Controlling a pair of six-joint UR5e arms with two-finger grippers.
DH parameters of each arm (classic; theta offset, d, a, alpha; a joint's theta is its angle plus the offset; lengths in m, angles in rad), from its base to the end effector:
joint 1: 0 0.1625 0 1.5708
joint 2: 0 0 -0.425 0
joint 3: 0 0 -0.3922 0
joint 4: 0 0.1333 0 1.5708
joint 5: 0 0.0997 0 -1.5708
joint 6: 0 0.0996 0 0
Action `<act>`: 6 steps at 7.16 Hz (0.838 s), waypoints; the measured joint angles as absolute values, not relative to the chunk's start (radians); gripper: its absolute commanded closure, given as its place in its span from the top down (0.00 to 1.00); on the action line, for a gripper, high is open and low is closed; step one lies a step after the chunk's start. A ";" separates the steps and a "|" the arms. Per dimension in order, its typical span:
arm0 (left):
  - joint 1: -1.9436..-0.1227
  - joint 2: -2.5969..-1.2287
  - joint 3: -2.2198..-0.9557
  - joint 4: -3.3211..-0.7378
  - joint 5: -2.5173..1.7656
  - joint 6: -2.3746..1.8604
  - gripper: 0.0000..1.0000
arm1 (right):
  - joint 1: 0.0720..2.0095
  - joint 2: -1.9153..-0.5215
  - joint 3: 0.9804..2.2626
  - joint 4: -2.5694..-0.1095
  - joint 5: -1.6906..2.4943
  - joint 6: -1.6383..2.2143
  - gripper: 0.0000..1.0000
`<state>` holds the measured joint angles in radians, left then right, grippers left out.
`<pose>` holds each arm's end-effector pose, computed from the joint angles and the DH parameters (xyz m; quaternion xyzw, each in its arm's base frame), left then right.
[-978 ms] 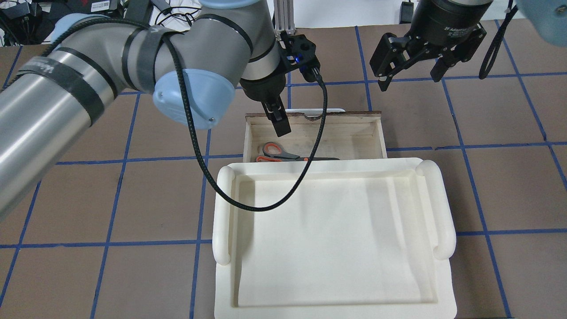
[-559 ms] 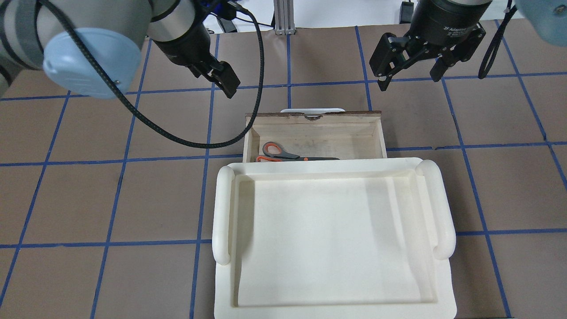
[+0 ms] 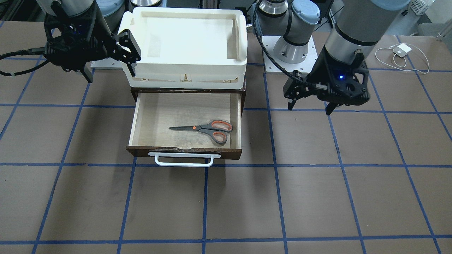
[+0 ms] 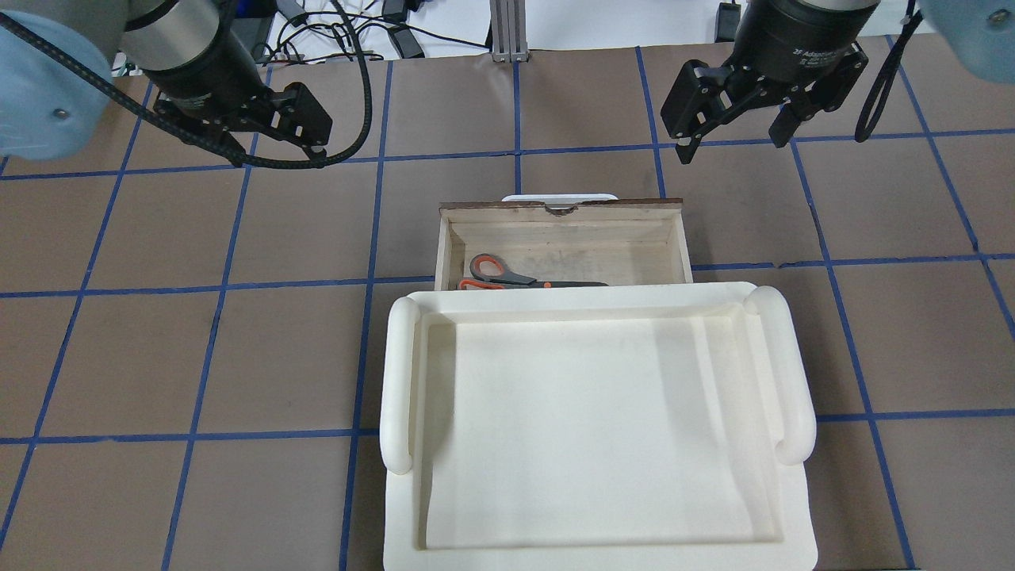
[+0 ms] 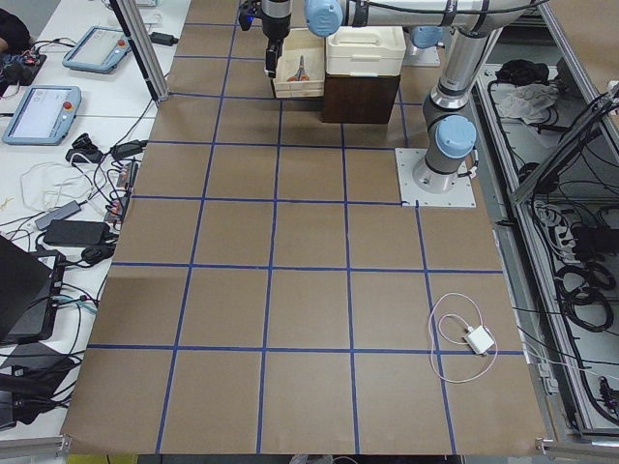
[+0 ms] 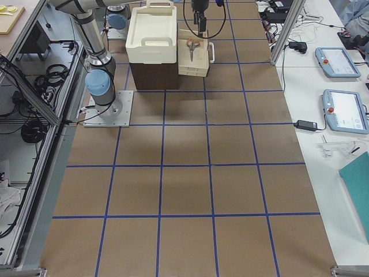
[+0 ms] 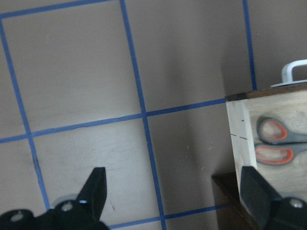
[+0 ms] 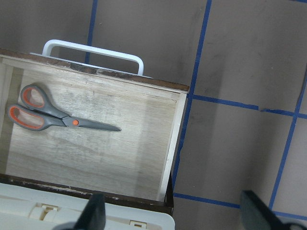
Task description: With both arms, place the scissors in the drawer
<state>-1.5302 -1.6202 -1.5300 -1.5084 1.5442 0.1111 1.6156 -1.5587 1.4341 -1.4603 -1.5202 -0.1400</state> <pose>-0.1148 -0.5232 0.4895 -0.0356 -0.9989 0.0278 0.0112 0.1604 -0.4887 0.5382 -0.0924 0.9954 -0.0082 0.0249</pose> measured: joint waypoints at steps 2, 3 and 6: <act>-1.504 -1.591 -1.533 -1.552 1.608 0.095 1.00 | 1.617 -1.559 1.434 -1.460 -1.519 -0.141 1.00; -1.496 -1.581 -1.536 -1.566 1.613 0.094 1.00 | 1.617 -1.559 1.434 -1.460 -1.519 -0.141 1.00; -1.488 -1.547 -1.565 -1.580 1.599 0.092 1.00 | 1.617 -1.559 1.434 -1.460 -1.519 -0.140 1.00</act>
